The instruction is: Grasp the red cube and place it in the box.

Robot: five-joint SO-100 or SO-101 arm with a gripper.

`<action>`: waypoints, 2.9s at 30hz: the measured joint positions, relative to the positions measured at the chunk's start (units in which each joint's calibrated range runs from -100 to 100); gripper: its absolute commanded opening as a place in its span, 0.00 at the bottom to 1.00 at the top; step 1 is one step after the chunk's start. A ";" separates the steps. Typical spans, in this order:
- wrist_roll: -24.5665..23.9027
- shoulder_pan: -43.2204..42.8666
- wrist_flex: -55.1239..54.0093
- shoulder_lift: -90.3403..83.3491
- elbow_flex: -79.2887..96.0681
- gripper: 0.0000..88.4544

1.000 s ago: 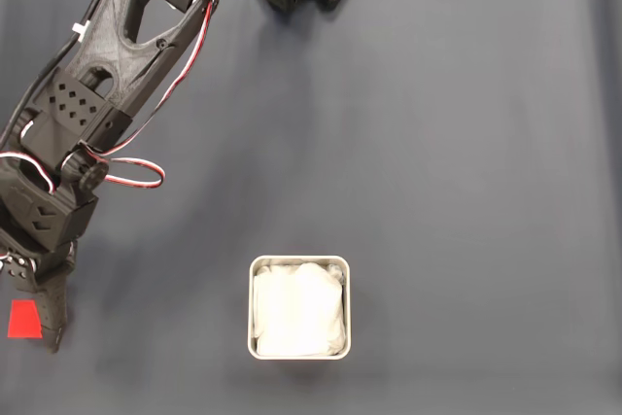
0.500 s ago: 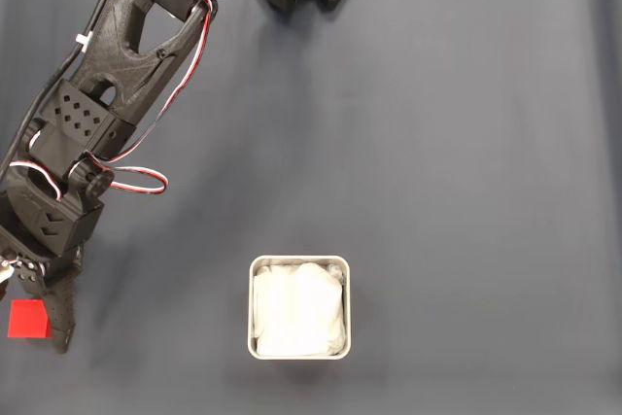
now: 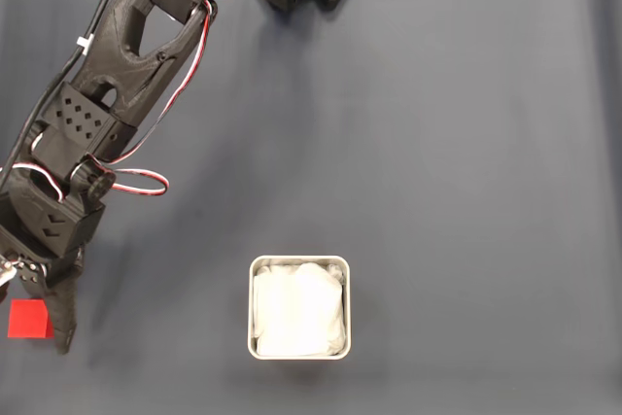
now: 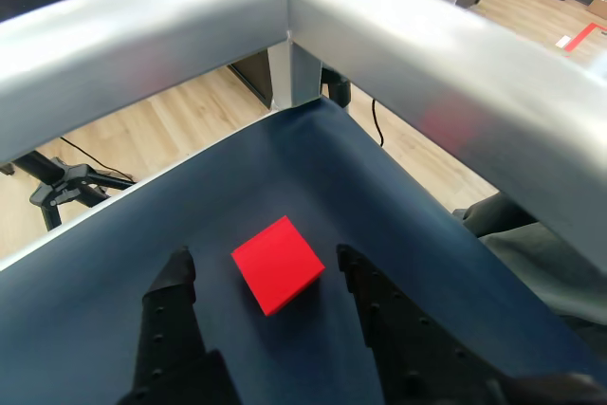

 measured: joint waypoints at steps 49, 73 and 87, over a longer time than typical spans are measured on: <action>0.98 -2.45 -0.56 0.00 1.81 0.40; 2.15 -3.19 -3.18 0.00 5.33 0.39; 1.42 -3.56 -4.06 0.00 5.33 0.26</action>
